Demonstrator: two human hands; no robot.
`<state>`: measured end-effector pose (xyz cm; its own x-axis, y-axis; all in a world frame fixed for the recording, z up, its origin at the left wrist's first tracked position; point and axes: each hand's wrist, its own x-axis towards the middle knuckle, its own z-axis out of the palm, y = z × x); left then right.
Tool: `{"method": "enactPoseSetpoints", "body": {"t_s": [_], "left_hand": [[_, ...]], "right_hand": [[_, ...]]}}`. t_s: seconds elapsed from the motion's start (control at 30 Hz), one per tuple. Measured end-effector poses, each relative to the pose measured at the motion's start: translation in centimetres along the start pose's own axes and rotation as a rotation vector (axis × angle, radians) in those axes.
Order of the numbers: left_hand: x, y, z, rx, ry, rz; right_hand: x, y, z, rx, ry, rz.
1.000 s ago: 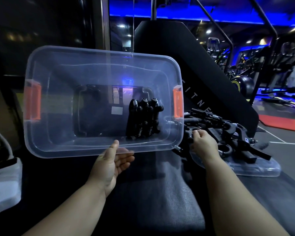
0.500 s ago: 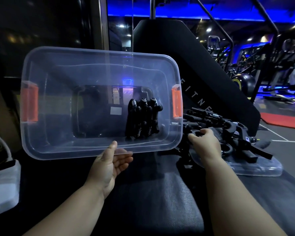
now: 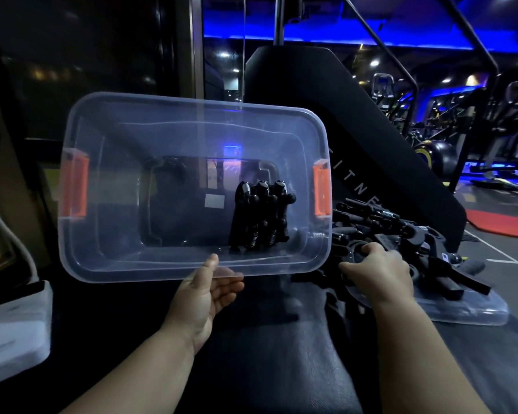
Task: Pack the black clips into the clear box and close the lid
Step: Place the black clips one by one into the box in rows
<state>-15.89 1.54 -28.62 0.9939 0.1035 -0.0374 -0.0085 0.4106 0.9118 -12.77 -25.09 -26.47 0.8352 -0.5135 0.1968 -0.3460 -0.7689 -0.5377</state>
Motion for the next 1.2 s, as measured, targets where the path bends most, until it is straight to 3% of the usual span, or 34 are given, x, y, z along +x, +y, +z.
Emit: {"method": "enactPoseSetpoints", "body": {"t_s": [0.23, 0.6, 0.9, 1.2], "left_hand": [[0.2, 0.0, 0.0, 0.005, -0.010, 0.002], [0.0, 0.1, -0.2, 0.015, -0.021, -0.003], [-0.2, 0.1, -0.3, 0.018, -0.030, 0.002], [-0.2, 0.0, -0.3, 0.009, -0.020, 0.008]], "right_hand": [[-0.1, -0.4, 0.2, -0.177, 0.011, -0.133], [-2.3, -0.5, -0.2, -0.019, -0.103, -0.023], [-5.4, 1.9, -0.8, -0.251, -0.085, -0.146], [-7.0, 2.8, -1.2, -0.071, -0.096, -0.096]]}}
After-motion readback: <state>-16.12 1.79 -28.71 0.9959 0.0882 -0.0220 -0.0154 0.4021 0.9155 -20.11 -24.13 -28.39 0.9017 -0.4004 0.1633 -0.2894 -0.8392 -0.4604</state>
